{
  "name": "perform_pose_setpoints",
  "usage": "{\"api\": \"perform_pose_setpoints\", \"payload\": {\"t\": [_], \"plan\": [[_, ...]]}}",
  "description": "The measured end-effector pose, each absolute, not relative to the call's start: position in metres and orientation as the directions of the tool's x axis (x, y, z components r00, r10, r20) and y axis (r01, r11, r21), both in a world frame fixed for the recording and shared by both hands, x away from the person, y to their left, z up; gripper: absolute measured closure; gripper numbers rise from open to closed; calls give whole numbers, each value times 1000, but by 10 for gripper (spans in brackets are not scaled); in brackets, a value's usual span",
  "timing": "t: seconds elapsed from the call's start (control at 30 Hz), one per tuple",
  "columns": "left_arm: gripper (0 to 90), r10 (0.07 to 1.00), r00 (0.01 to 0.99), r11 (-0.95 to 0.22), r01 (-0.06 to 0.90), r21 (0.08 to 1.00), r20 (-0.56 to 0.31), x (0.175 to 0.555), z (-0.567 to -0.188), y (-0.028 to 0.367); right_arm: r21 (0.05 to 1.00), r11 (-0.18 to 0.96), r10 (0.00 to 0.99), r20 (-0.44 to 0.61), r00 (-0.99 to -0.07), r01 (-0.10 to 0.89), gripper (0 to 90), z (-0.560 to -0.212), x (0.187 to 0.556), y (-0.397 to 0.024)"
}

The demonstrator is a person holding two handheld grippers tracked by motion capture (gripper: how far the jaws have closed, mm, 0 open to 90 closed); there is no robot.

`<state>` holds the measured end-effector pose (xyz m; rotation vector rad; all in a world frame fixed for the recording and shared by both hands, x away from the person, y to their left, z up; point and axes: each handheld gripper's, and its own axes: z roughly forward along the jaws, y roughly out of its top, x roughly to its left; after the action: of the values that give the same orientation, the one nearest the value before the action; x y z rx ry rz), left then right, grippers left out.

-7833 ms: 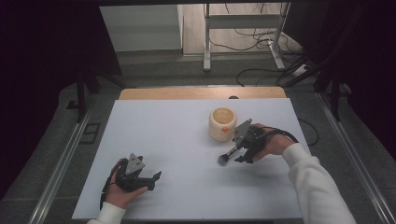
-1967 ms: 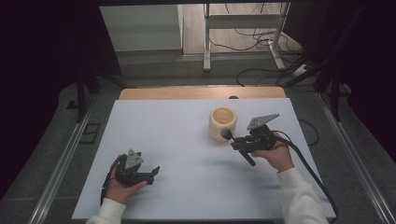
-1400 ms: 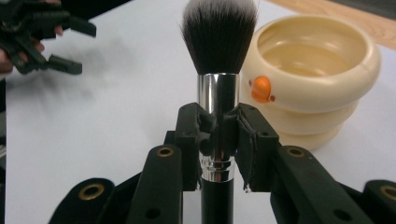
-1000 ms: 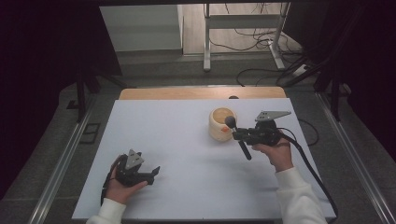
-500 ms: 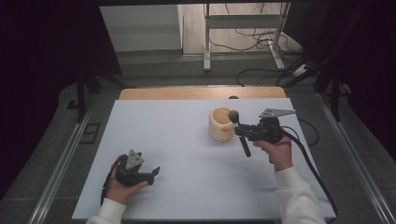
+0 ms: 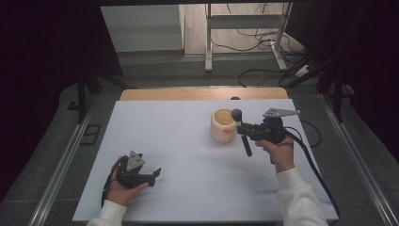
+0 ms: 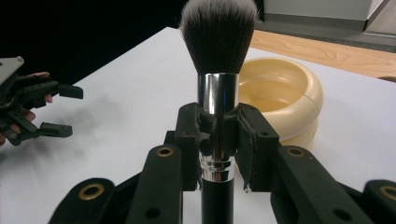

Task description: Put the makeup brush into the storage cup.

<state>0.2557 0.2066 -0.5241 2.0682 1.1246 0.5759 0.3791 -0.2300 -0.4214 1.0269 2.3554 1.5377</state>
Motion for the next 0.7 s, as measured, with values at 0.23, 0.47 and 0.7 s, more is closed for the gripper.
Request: {"api": "perform_pose_setpoints", "payload": {"t": [0.23,0.47,0.7], "plan": [[117,849,526,-372,535,759,46,255,-524,207,864,200,621,253,-742,462,719,-416,382,-232],[117,850,526,-371,536,758,44,255,-524,207,865,181,636,259,-727,468,719,-411,390,-230],[117,849,526,-373,537,757,45,255,-525,207,869,164,639,266,-722,466,719,-405,395,-231]]}}
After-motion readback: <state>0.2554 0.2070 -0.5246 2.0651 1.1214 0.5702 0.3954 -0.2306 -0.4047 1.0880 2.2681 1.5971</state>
